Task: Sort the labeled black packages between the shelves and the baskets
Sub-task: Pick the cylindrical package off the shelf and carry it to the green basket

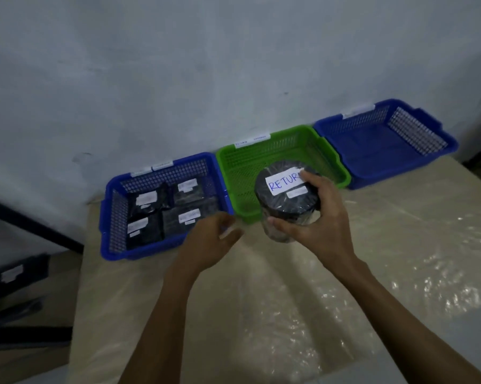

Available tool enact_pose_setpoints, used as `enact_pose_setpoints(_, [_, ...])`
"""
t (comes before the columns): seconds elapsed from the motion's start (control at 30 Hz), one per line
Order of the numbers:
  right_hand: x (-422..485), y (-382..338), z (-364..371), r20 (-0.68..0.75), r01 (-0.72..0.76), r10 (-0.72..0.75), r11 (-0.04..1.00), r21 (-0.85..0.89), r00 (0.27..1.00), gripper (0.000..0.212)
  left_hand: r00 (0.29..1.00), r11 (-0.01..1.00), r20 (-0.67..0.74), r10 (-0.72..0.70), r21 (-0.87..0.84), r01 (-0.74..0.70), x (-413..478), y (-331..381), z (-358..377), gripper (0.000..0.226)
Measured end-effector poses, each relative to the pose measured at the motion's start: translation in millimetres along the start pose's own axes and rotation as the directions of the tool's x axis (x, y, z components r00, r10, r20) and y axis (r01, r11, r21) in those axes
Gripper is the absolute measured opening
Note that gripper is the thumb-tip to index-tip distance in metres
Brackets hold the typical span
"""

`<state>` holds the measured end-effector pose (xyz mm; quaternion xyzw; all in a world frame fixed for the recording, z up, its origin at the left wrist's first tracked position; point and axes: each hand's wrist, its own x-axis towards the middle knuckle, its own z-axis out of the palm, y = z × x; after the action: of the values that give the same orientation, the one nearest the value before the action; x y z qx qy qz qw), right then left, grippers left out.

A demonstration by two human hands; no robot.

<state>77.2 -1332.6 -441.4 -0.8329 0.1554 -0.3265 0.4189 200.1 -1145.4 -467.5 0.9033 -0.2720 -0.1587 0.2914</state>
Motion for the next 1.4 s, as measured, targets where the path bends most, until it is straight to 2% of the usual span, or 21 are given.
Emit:
enact_pose_setpoints(0.3, [103, 57, 15, 0.039, -0.006, 0.001, 0.99, 0.143, 0.999, 0.085, 0.997, 0.996, 0.007, -0.08, 0.05, 0.08, 88, 4, 22, 0.045])
enact_pose_setpoints(0.5, [154, 125, 67, 0.147, -0.075, 0.039, 0.966, 0.248, 0.988, 0.088, 0.971, 0.985, -0.168, -0.17, 0.0, 0.173, 131, -10, 52, 0.055])
enact_pose_setpoints(0.7, [178, 162, 131, 0.195, -0.08, 0.029, 0.962, 0.26, 0.98, 0.087, 0.893, 0.942, -0.352, -0.28, 0.081, 0.327, 155, -25, 94, 0.077])
enact_pose_setpoints(0.8, [188, 169, 154, 0.202, -0.091, 0.04, 0.964, 0.25, 0.979, 0.087, 0.875, 0.922, -0.347, -0.338, 0.064, 0.382, 159, -24, 104, 0.084])
enact_pose_setpoints(1.0, [195, 178, 186, 0.235, -0.035, -0.003, 0.987, 0.158, 0.972, 0.086, 0.869, 0.919, -0.34, -0.359, 0.035, 0.393, 161, -23, 109, 0.076])
enact_pose_setpoints(1.4, [184, 169, 207, 0.199, 0.036, -0.038, 0.999, 0.01, 0.979, 0.087, 0.861, 0.882, -0.234, -0.452, 0.027, 0.471, 161, -22, 109, 0.084])
